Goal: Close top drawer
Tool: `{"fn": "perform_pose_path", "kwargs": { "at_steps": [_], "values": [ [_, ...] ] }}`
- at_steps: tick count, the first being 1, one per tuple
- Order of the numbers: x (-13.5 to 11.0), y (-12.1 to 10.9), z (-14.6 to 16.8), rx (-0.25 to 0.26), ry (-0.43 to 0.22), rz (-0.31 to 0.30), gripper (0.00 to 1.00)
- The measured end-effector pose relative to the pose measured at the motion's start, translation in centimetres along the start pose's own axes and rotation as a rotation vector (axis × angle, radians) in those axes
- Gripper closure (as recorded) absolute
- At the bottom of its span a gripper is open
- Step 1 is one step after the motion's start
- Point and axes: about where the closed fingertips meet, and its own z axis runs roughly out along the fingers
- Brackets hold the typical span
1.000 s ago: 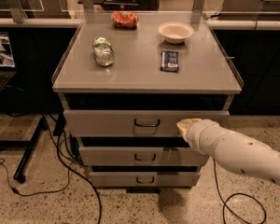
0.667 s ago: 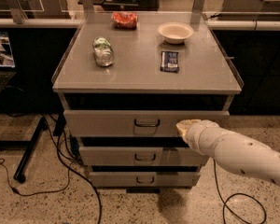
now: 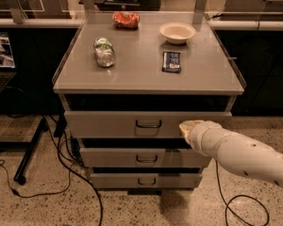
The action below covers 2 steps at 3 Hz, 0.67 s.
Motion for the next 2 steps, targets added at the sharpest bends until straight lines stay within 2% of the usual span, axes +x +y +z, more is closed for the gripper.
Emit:
{"fn": "perform_pose_path", "kwargs": {
  "at_steps": [1,2],
  "values": [
    [0.00,0.00,0.00,0.000,0.000,0.000,0.12],
    [0.00,0.00,0.00,0.000,0.000,0.000,0.00]
  ]
}}
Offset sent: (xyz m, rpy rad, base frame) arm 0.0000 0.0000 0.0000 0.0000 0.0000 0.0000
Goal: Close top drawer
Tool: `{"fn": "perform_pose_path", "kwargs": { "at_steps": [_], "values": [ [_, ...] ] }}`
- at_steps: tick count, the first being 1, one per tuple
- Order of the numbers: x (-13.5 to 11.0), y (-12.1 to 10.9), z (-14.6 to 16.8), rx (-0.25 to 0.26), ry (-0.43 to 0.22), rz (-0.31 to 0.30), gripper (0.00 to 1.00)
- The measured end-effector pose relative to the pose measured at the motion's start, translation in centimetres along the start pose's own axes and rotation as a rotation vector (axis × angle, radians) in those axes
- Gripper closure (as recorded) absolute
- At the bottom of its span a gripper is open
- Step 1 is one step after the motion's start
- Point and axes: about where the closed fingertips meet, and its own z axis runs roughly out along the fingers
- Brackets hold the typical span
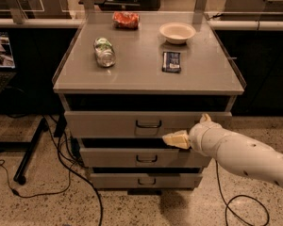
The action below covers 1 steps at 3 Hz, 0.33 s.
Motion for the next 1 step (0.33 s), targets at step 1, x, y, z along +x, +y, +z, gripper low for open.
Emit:
{"fn": "perform_pose_path", "kwargs": {
  "at_steps": [1],
  "values": [
    [0.00,0.00,0.00,0.000,0.000,0.000,0.00]
  ]
}}
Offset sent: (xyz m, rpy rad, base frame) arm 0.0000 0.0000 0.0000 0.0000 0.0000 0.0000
